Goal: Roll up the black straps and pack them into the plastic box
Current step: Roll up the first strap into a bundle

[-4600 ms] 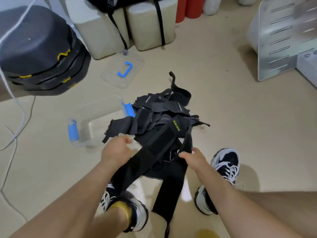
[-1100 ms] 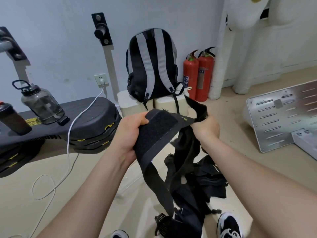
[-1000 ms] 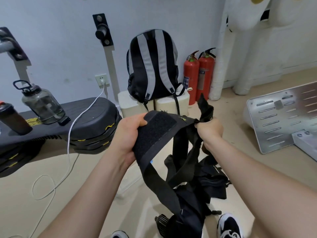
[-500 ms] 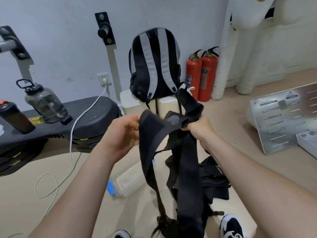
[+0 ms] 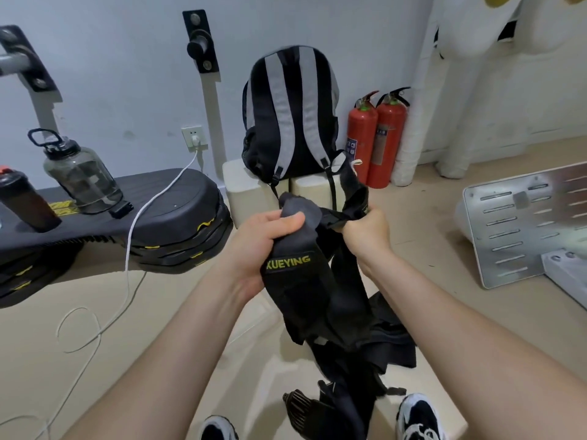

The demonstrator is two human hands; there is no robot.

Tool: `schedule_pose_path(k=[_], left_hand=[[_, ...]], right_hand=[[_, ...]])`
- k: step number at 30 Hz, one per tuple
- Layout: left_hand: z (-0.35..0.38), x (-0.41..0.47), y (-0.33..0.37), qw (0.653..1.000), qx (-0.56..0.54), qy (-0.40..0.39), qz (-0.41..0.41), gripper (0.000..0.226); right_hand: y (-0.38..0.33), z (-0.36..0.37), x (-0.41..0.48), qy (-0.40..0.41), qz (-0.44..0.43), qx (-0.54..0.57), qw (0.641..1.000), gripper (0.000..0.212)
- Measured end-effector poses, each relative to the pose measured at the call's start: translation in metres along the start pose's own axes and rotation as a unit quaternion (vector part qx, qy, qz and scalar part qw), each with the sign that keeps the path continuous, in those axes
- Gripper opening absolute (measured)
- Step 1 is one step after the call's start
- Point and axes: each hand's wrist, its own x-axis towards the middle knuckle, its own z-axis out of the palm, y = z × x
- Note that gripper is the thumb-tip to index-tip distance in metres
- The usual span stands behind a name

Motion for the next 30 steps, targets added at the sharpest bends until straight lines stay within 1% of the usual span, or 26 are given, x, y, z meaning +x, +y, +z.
schedule_pose_path(k=[3, 6, 8, 9, 10, 11, 13, 14, 15, 16, 17, 18, 19, 20, 21, 22, 23, 24, 25, 26, 27, 28, 29, 30], left_hand=[[0.000, -0.006, 0.002, 0.998, 0.049, 0.027, 0.013, 0.016], [0.002, -0.012, 0.004, 0.997, 0.066, 0.033, 0.025, 0.020], [0.005, -0.018, 0.006, 0.995, 0.093, 0.018, 0.033, 0.025], [0.005, -0.020, 0.007, 0.990, 0.134, 0.014, 0.042, 0.029], [0.005, -0.021, 0.009, 0.977, 0.206, 0.012, 0.063, 0.033], [0.003, -0.023, 0.010, 0.949, 0.301, 0.013, 0.090, 0.036], [0.000, -0.025, 0.011, 0.865, 0.476, 0.012, 0.159, 0.037], [-0.003, -0.024, 0.011, 0.824, 0.536, 0.016, 0.183, 0.035], [-0.007, -0.023, 0.013, 0.792, 0.576, 0.028, 0.199, 0.033], [-0.011, -0.022, 0.012, 0.778, 0.591, 0.047, 0.208, 0.032], [-0.014, -0.021, 0.012, 0.801, 0.561, 0.070, 0.199, 0.030], [-0.017, -0.018, 0.012, 0.851, 0.487, 0.095, 0.174, 0.027], [-0.019, -0.016, 0.013, 0.902, 0.392, 0.116, 0.137, 0.024], [-0.023, -0.011, 0.012, 0.944, 0.289, 0.134, 0.091, 0.021], [-0.026, -0.006, 0.010, 0.969, 0.192, 0.148, 0.045, 0.020], [-0.030, -0.001, 0.006, 0.981, 0.110, 0.157, 0.006, 0.020], [-0.031, 0.003, 0.003, 0.986, 0.040, 0.162, -0.023, 0.024], [-0.029, 0.005, 0.000, 0.985, -0.015, 0.163, -0.047, 0.030], [-0.027, 0.007, -0.003, 0.984, -0.053, 0.160, -0.064, 0.034], [-0.025, 0.008, -0.007, 0.982, -0.075, 0.156, -0.075, 0.035], [-0.021, 0.009, -0.009, 0.982, -0.090, 0.148, -0.081, 0.037], [-0.019, 0.011, -0.012, 0.981, -0.100, 0.142, -0.081, 0.038], [-0.017, 0.011, -0.015, 0.981, -0.109, 0.137, -0.078, 0.039], [-0.014, 0.011, -0.017, 0.982, -0.116, 0.127, -0.077, 0.039]], right_hand=[[0.002, -0.010, 0.006, 0.049, -0.030, -0.074, 0.996, 0.005], [0.005, -0.013, 0.008, 0.049, -0.047, -0.128, 0.989, 0.015], [0.005, -0.013, 0.006, 0.039, -0.048, -0.163, 0.985, 0.026], [0.005, -0.013, 0.007, 0.031, -0.052, -0.177, 0.982, 0.030], [0.005, -0.014, 0.008, 0.024, -0.058, -0.189, 0.980, 0.033], [0.006, -0.015, 0.010, 0.014, -0.067, -0.200, 0.978, 0.035], [0.007, -0.016, 0.009, -0.004, -0.090, -0.212, 0.973, 0.040], [0.006, -0.018, 0.009, -0.014, -0.098, -0.220, 0.970, 0.042], [0.003, -0.020, 0.009, -0.030, -0.113, -0.214, 0.970, 0.039], [-0.005, -0.023, 0.009, -0.053, -0.129, -0.200, 0.970, 0.030], [-0.013, -0.028, 0.008, -0.083, -0.150, -0.181, 0.968, 0.018], [-0.023, -0.033, 0.008, -0.106, -0.170, -0.168, 0.965, 0.022], [-0.034, -0.040, 0.006, -0.122, -0.185, -0.160, 0.962, 0.035], [-0.043, -0.047, 0.004, -0.123, -0.189, -0.144, 0.964, 0.039], [-0.052, -0.055, -0.001, -0.113, -0.186, -0.112, 0.970, 0.032], [-0.058, -0.062, -0.008, -0.105, -0.170, -0.061, 0.978, 0.023], [-0.062, -0.066, -0.016, -0.119, -0.141, 0.007, 0.983, 0.015], [-0.065, -0.066, -0.026, -0.161, -0.094, 0.075, 0.980, 0.013], [-0.066, -0.062, -0.036, -0.222, -0.028, 0.133, 0.966, 0.019], [-0.063, -0.054, -0.044, -0.281, 0.045, 0.165, 0.944, 0.028], [-0.058, -0.045, -0.049, -0.321, 0.109, 0.165, 0.926, 0.037], [-0.051, -0.036, -0.052, -0.339, 0.151, 0.152, 0.916, 0.043], [-0.046, -0.028, -0.053, -0.342, 0.176, 0.151, 0.911, 0.045], [-0.040, -0.021, -0.052, -0.336, 0.183, 0.174, 0.907, 0.042]])
